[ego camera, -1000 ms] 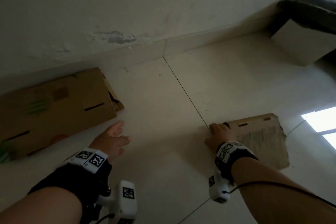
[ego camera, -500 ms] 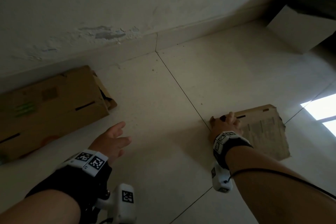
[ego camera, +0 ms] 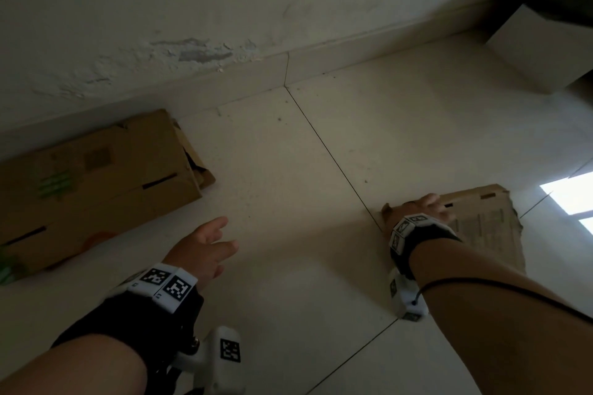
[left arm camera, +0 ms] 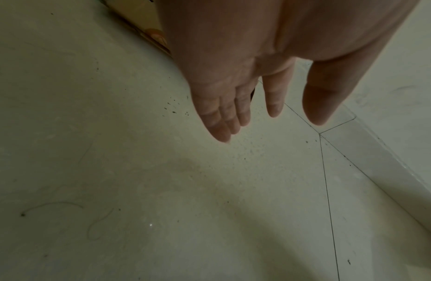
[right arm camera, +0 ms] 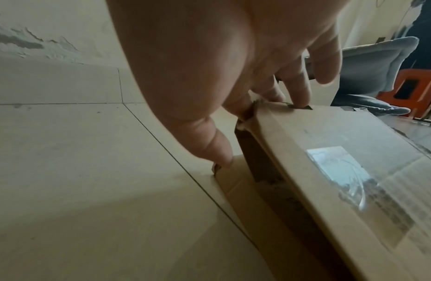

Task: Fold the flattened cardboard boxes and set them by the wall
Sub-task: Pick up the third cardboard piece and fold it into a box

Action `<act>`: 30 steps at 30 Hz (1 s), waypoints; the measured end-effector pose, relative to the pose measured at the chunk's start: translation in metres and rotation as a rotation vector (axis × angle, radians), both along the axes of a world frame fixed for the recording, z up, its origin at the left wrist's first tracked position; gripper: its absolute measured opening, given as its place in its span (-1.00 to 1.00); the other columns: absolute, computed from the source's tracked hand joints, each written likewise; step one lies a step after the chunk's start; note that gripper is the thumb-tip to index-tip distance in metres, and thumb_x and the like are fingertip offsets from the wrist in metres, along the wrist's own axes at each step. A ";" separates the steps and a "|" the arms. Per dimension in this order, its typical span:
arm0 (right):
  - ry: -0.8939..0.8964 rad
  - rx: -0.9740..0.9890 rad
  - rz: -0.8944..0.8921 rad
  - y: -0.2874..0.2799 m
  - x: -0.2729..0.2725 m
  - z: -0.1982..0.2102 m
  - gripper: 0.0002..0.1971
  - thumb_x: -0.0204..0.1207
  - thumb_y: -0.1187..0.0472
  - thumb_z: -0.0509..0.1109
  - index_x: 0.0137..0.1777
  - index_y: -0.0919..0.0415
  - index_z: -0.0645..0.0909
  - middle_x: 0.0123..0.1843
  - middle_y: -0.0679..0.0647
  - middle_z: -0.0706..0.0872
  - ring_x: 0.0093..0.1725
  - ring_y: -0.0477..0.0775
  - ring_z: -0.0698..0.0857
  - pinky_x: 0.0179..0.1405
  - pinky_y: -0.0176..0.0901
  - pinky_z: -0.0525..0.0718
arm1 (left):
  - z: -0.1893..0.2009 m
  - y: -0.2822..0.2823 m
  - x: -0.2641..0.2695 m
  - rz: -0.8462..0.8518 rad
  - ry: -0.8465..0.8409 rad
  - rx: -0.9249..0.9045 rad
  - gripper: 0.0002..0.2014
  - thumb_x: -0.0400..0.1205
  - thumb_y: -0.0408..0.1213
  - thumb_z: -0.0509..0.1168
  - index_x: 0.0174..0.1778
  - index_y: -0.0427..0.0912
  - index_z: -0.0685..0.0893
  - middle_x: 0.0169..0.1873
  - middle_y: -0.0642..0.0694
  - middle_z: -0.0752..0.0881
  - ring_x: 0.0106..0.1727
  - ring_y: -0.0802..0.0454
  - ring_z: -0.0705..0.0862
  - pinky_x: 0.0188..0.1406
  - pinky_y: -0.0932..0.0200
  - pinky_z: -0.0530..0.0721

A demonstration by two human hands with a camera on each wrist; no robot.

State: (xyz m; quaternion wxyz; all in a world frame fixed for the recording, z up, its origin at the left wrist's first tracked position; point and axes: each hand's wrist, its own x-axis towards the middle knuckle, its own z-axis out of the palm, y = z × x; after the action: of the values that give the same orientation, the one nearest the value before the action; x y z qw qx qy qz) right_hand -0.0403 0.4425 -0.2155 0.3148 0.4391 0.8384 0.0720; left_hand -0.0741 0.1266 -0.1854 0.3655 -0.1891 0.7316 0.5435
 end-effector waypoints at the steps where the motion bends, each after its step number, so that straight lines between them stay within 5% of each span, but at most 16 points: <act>1: 0.027 -0.001 -0.009 -0.001 0.000 0.001 -0.24 0.64 -0.18 -0.08 0.64 0.38 -0.03 0.69 0.31 -0.08 0.61 0.41 0.10 0.57 0.20 0.12 | 0.001 0.000 -0.001 -0.001 0.003 -0.004 -0.45 0.60 -0.35 0.26 0.53 0.01 0.39 0.55 -0.14 0.39 0.46 -0.13 0.47 0.30 -0.03 0.51; 5: 0.120 0.008 -0.025 -0.008 -0.004 0.012 -0.09 0.59 -0.27 -0.01 0.62 0.45 -0.21 0.69 0.32 -0.06 0.61 0.40 0.12 0.57 0.18 0.14 | 0.008 0.000 -0.003 -0.004 0.005 -0.010 -0.45 0.60 -0.35 0.26 0.54 -0.02 0.39 0.56 -0.16 0.38 0.47 -0.14 0.47 0.28 -0.02 0.52; 11: 0.106 0.031 0.051 -0.027 -0.032 0.057 -0.28 0.56 -0.10 0.09 0.61 0.32 0.12 0.65 0.33 0.07 0.54 0.42 0.26 0.52 0.23 0.24 | 0.036 -0.003 -0.011 0.026 0.043 0.014 -0.46 0.61 -0.35 0.26 0.54 -0.05 0.38 0.57 -0.16 0.36 0.47 -0.15 0.46 0.33 -0.09 0.51; 17: 0.172 -0.021 0.119 -0.059 -0.037 0.120 -0.38 0.44 -0.03 0.25 0.49 0.20 0.35 0.52 0.31 0.27 0.41 0.39 0.41 0.43 0.26 0.35 | 0.086 -0.019 -0.009 0.027 0.130 0.033 -0.44 0.63 -0.38 0.21 0.58 -0.10 0.31 0.58 -0.19 0.33 -0.18 0.09 0.53 -0.21 0.15 0.51; 20: 0.341 -0.080 0.100 -0.070 -0.024 0.151 -0.43 0.42 0.00 0.25 0.42 0.23 0.42 0.47 0.26 0.34 0.28 0.33 0.54 0.31 0.15 0.54 | 0.122 -0.030 0.001 0.033 0.188 0.028 -0.46 0.63 -0.37 0.22 0.56 -0.13 0.34 0.54 -0.20 0.38 0.14 -0.08 0.53 -0.04 0.09 0.47; 23: 0.555 -0.190 0.090 -0.084 -0.004 0.183 -0.44 0.41 0.00 0.29 0.38 0.24 0.46 0.52 0.20 0.32 0.23 0.26 0.61 0.25 0.00 0.60 | 0.159 -0.040 0.014 0.023 0.252 0.028 -0.51 0.62 -0.38 0.23 0.51 -0.15 0.42 0.29 -0.10 0.60 0.08 -0.06 0.58 -0.05 0.10 0.58; 25: 0.666 -0.278 0.061 -0.095 0.006 0.205 -0.37 0.42 0.00 0.33 0.42 0.34 0.41 0.53 0.20 0.30 0.26 0.23 0.61 0.17 -0.06 0.59 | 0.188 -0.048 0.024 0.037 0.279 0.017 -0.53 0.61 -0.43 0.23 0.49 -0.23 0.43 0.14 -0.01 0.60 0.22 -0.18 0.60 -0.04 0.15 0.58; 27: 0.805 -0.378 0.004 -0.108 0.014 0.229 -0.38 0.40 0.00 0.37 0.38 0.38 0.44 0.45 0.21 0.43 0.22 0.20 0.62 0.09 -0.06 0.59 | 0.210 -0.058 0.032 0.012 0.318 -0.043 -0.41 0.57 -0.27 0.32 0.55 -0.15 0.36 0.39 -0.08 0.53 0.39 -0.21 0.53 0.28 0.05 0.56; 30: 1.022 -0.539 -0.024 -0.133 0.026 0.265 -0.50 0.46 0.02 0.36 0.35 0.24 0.51 0.30 0.16 0.62 0.17 0.19 0.65 0.04 -0.14 0.56 | 0.227 -0.078 0.046 -0.030 0.359 -0.097 -0.14 0.28 0.12 0.35 0.57 0.12 0.29 0.53 -0.12 0.44 0.39 -0.20 0.54 0.36 -0.13 0.56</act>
State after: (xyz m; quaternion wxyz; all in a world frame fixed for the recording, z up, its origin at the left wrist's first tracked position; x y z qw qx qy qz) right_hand -0.0145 0.3099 0.0494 -0.0285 0.3321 0.8676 -0.3690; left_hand -0.0285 0.0488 0.0420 0.2276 -0.0957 0.8130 0.5273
